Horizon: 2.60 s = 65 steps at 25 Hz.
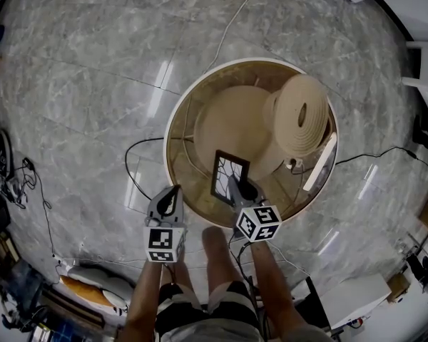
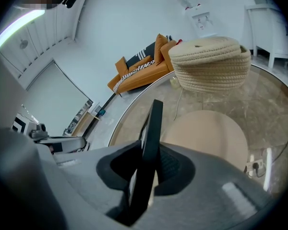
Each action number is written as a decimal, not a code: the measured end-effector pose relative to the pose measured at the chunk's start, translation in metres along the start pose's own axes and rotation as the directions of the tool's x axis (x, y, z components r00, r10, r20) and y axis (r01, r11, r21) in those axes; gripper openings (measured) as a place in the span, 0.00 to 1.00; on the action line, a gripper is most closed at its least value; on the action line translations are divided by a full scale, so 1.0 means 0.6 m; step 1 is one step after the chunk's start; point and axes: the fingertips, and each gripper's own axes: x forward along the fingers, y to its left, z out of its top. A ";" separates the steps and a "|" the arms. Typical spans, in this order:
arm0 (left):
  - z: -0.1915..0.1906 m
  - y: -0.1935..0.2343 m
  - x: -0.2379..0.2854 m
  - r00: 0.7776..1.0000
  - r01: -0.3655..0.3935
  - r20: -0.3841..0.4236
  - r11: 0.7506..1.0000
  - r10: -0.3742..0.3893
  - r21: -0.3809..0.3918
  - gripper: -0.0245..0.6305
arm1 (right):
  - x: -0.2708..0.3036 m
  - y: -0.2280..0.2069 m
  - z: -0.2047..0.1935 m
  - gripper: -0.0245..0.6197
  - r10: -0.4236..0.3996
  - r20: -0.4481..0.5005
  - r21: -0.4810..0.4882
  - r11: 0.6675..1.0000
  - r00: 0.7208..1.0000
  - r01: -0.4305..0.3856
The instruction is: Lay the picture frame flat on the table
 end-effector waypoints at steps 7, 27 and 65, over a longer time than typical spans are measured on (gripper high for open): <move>0.003 -0.009 0.000 1.000 0.014 -0.009 1.000 -0.014 0.015 0.07 | 0.005 -0.013 -0.006 0.19 -0.034 -0.004 -0.010 0.999 0.999 0.034; -0.030 0.000 -0.017 0.999 0.007 -0.033 1.000 -0.006 0.015 0.07 | 0.005 -0.068 -0.035 0.38 -0.164 -0.048 0.044 0.985 0.985 0.166; 0.069 -0.065 -0.113 0.992 0.095 0.073 0.984 -0.107 0.150 0.07 | -0.134 -0.014 0.020 0.36 -0.229 0.099 0.019 0.973 0.968 0.229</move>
